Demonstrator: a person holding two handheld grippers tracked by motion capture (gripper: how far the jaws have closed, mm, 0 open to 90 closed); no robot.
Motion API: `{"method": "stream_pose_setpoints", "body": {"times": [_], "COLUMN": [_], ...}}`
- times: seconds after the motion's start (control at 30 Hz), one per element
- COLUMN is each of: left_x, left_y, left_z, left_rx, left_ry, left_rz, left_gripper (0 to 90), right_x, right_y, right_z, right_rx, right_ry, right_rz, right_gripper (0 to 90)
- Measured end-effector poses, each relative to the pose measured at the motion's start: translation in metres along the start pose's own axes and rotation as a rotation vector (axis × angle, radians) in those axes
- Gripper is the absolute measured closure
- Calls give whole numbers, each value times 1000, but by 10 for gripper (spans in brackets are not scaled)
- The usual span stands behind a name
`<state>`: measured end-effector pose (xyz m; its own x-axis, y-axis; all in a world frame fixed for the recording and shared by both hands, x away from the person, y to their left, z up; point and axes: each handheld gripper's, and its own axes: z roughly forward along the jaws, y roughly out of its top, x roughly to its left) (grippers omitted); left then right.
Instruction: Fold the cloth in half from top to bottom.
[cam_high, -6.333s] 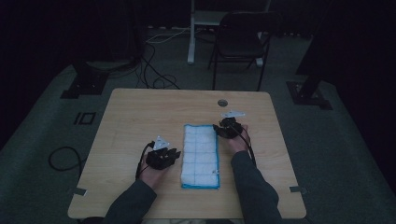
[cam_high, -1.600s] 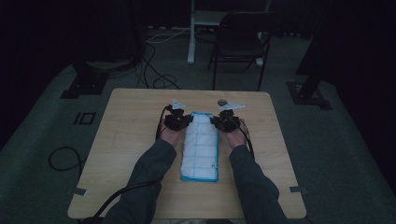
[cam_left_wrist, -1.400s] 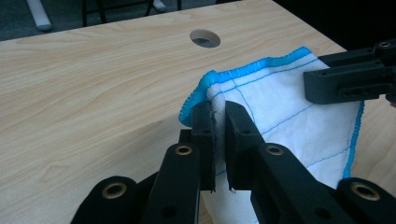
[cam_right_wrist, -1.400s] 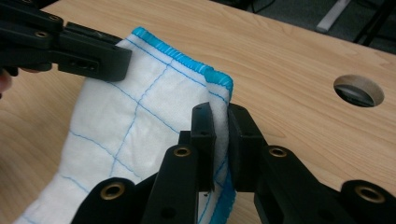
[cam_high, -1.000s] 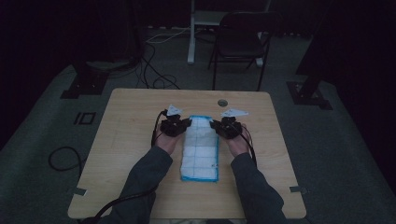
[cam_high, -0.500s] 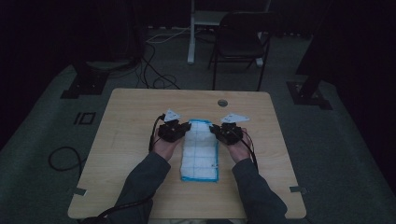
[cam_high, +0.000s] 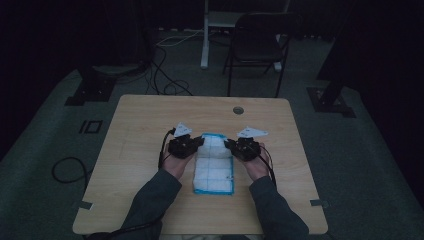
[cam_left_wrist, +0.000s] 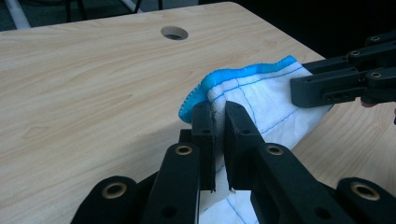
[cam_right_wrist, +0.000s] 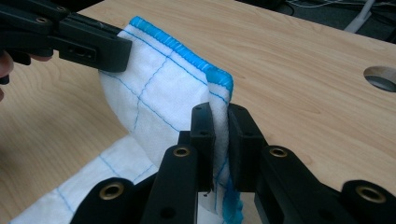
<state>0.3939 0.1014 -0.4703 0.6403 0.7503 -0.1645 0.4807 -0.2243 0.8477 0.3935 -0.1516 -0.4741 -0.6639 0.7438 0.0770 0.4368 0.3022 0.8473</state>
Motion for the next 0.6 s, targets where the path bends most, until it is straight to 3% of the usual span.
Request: {"method": "stream_pose_setpoints", "body": {"times": [0.6], "left_x": [-13], "left_y": [-21], "left_z": [-14], "left_rx": [-14], "left_ry": [-22], "left_rz": [1], "left_gripper": [841], "right_x": [14], "right_y": [-20], "right_z": [-10], "right_rx": [-26], "right_ry": [11], "right_rz": [14], "right_gripper": [820]}}
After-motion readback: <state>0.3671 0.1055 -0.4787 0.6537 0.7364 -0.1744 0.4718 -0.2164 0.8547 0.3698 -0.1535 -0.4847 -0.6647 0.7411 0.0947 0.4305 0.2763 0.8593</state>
